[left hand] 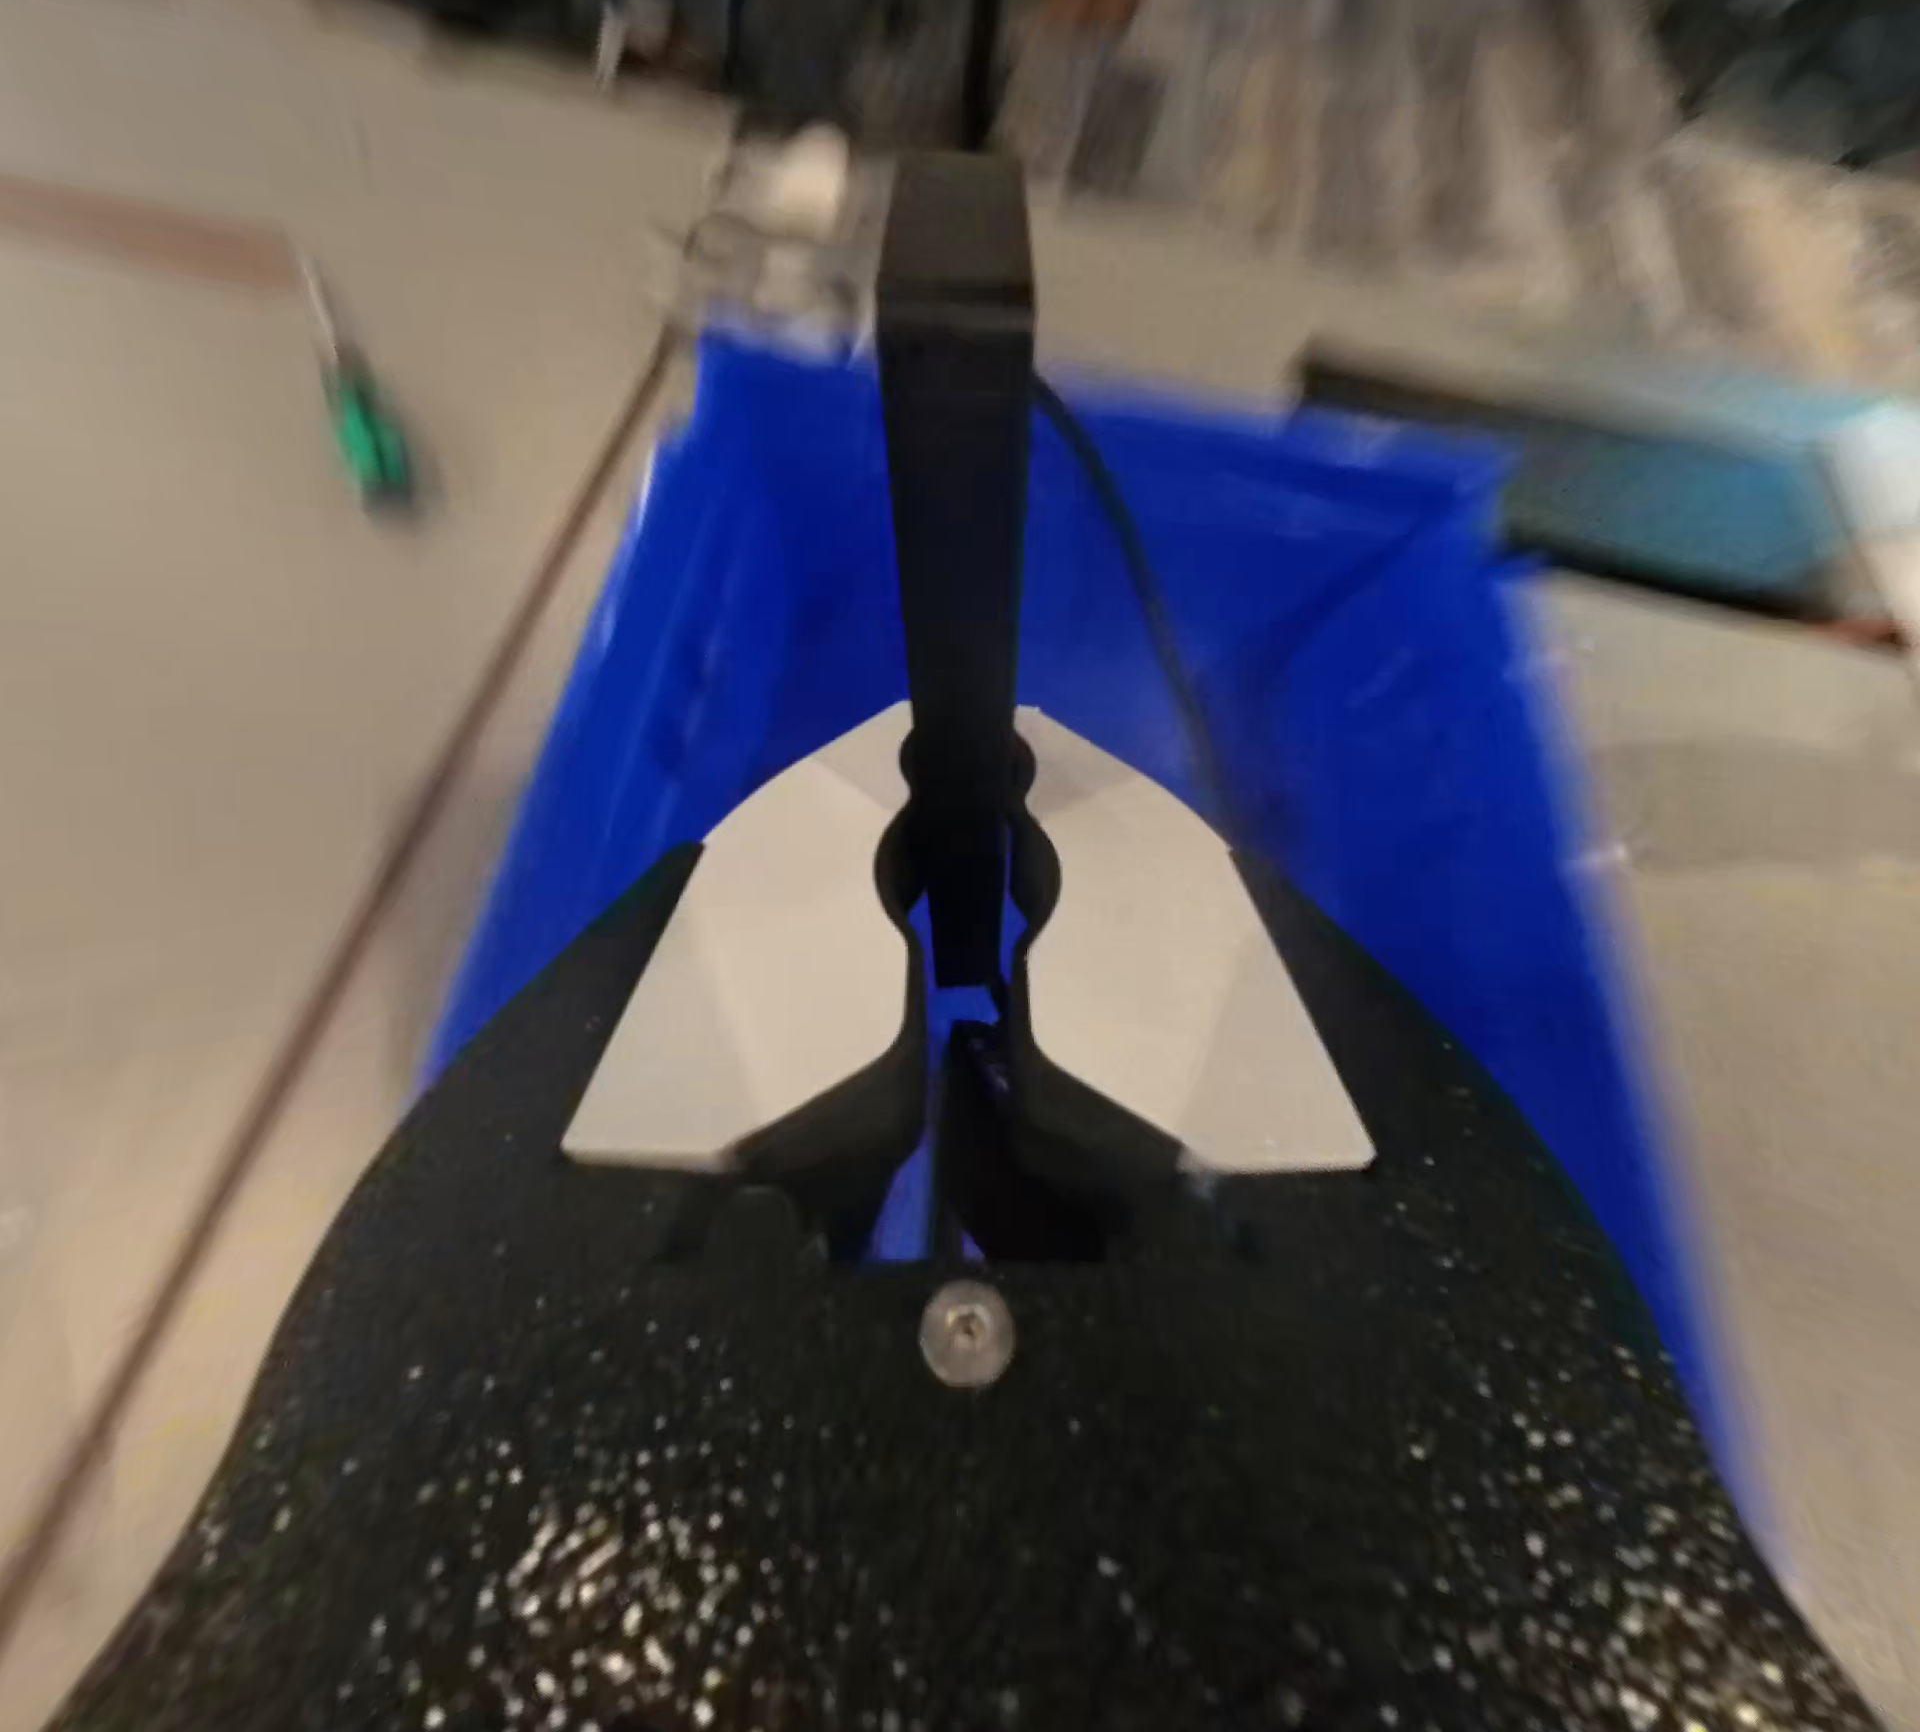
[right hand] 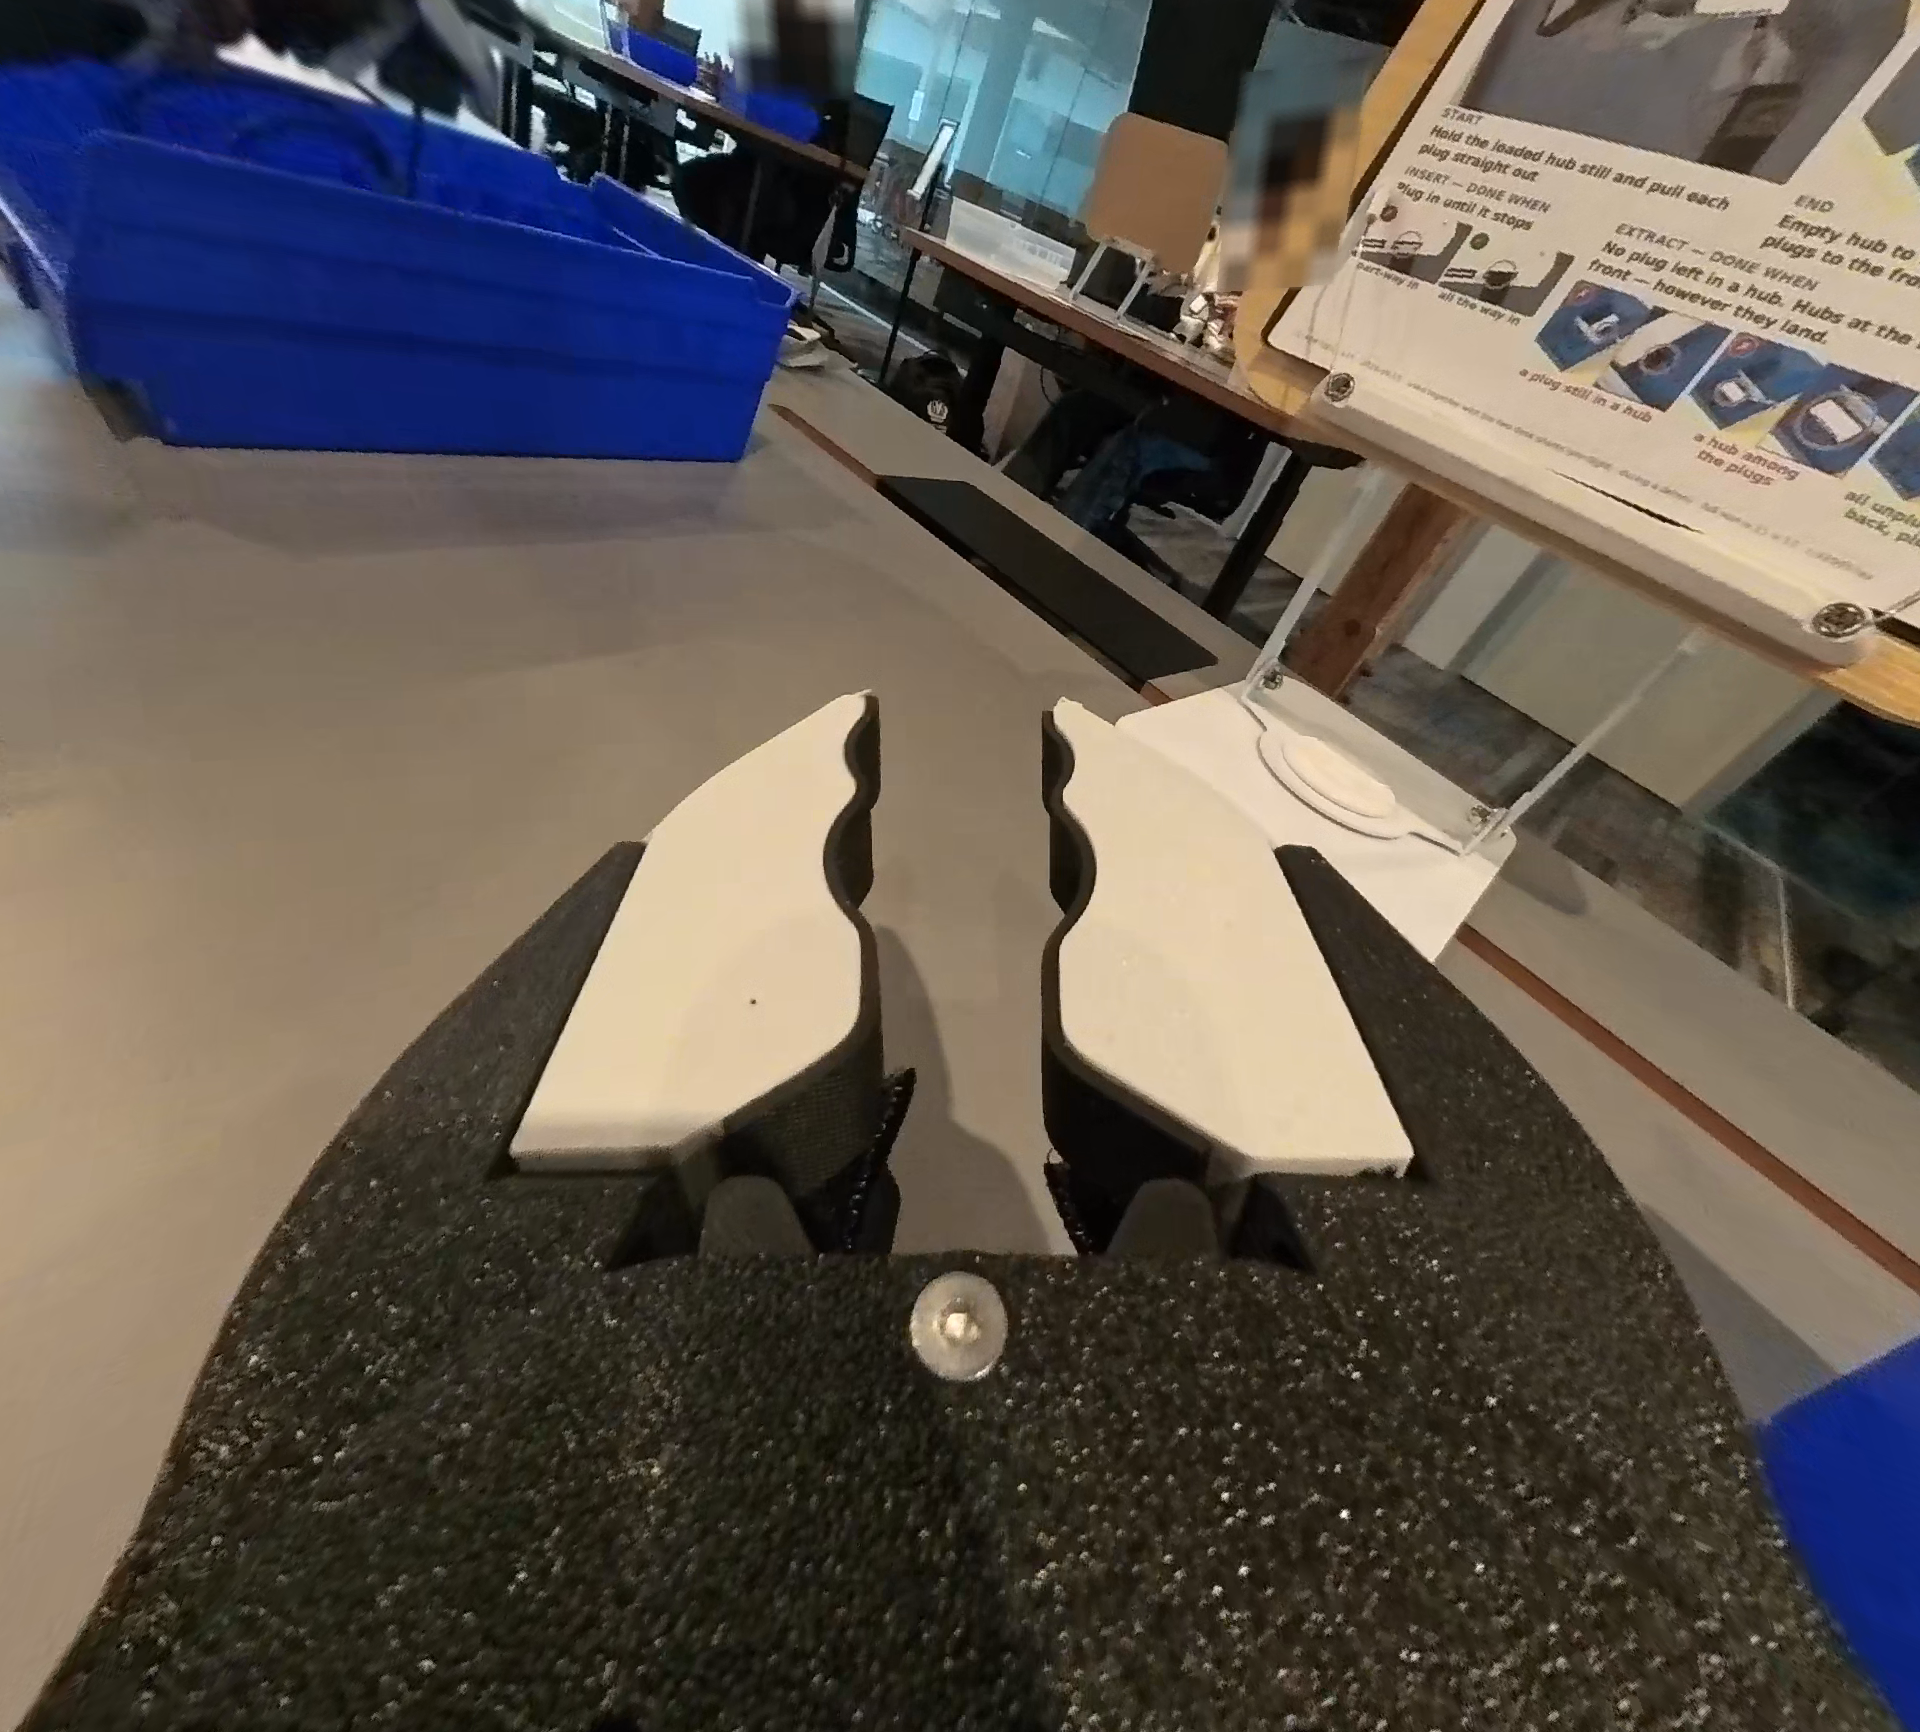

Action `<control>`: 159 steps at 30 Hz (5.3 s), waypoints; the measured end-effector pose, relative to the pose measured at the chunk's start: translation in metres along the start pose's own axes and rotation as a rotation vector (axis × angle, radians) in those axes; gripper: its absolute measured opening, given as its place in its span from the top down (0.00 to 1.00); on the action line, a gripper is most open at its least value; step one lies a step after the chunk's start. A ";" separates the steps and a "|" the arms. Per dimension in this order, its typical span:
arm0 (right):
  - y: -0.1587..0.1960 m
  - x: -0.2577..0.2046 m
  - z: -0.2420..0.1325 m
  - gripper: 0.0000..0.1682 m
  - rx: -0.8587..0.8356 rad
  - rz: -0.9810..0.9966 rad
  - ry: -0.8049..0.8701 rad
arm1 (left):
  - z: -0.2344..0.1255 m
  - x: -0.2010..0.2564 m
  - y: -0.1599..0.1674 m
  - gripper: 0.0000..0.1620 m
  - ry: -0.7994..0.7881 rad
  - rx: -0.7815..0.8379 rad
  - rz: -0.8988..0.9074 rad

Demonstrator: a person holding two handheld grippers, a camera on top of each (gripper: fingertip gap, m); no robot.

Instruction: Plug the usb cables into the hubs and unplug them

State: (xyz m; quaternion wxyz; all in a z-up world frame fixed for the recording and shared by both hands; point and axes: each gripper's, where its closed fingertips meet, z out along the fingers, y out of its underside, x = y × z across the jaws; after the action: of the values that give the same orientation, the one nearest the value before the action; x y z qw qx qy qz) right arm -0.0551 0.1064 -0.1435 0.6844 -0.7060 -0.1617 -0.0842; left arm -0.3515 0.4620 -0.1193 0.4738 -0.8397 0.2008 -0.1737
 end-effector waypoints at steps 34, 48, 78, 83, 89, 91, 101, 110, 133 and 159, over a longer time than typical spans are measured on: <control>-0.022 0.068 -0.020 0.72 0.147 0.330 0.114 | -0.126 0.360 0.096 0.94 1.521 -0.134 0.298; -0.105 -0.032 0.005 0.70 -0.090 0.134 -0.633 | -0.158 0.373 0.115 0.94 1.604 0.000 0.574; -0.079 -0.050 0.017 0.95 -0.090 0.075 -0.702 | -0.158 0.374 0.101 0.88 1.561 0.140 0.519; -0.075 -0.058 0.016 0.95 -0.102 0.026 -0.711 | -0.159 0.366 0.096 0.89 1.517 0.181 0.584; -0.074 -0.063 0.011 0.95 -0.096 0.024 -0.761 | -0.166 0.364 0.105 0.94 1.559 0.146 0.661; -0.078 -0.072 0.004 0.95 -0.078 0.040 -0.841 | -0.177 0.361 0.110 0.94 1.640 0.106 0.678; -0.082 -0.068 0.008 0.95 -0.069 0.001 -0.779 | -0.175 0.361 0.104 0.93 1.589 0.190 0.718; -0.081 -0.068 0.006 0.94 -0.094 -0.084 -0.762 | -0.177 0.360 0.106 0.94 1.587 0.229 0.765; -0.077 -0.062 0.003 0.95 -0.115 -0.197 -0.721 | -0.173 0.362 0.106 0.94 1.511 0.299 0.868; -0.184 0.135 -0.127 0.95 -0.141 -0.316 -0.065 | -0.139 0.344 0.092 0.94 1.346 0.205 0.782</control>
State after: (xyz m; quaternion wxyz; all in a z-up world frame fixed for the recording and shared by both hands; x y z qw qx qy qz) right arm 0.0208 -0.0022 0.0814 0.6059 -0.7203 -0.2863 -0.1791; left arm -0.1384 0.1451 -0.0959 0.3522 -0.3742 0.7086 -0.4834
